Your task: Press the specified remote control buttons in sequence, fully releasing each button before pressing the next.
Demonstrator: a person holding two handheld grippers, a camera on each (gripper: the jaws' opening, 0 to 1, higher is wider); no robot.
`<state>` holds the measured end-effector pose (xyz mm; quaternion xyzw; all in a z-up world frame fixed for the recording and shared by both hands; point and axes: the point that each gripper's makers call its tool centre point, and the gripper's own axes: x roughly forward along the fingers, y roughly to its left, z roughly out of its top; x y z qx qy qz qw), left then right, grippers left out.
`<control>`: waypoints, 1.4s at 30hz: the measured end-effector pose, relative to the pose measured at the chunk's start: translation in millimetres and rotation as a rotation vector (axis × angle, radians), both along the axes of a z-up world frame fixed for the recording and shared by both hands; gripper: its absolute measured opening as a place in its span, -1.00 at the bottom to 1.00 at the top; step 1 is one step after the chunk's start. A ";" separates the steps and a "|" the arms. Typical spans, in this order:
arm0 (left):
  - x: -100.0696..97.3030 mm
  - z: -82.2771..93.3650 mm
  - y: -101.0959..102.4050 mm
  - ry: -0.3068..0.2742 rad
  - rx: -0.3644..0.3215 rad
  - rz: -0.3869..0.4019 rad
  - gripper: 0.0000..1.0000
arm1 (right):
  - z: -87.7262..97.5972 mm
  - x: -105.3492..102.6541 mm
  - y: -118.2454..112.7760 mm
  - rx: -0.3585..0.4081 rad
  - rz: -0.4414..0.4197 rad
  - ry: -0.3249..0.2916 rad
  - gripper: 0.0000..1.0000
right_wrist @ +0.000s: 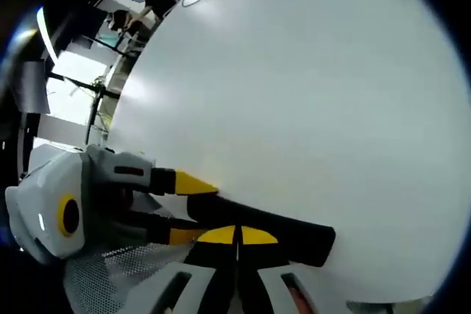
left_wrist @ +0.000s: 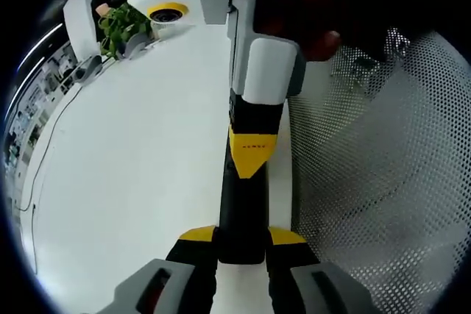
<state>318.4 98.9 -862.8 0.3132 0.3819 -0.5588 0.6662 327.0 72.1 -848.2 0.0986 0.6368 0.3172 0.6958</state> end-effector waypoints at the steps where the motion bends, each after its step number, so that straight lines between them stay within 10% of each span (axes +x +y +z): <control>1: -0.3 0.1 0.1 0.000 -0.002 0.000 -0.51 | 0.9 -0.1 2.8 0.019 -0.001 -0.001 -1.00; 42: 1.0 0.0 0.6 0.011 -0.015 0.010 -0.51 | -4.0 -4.4 14.4 0.020 0.069 -0.022 -1.00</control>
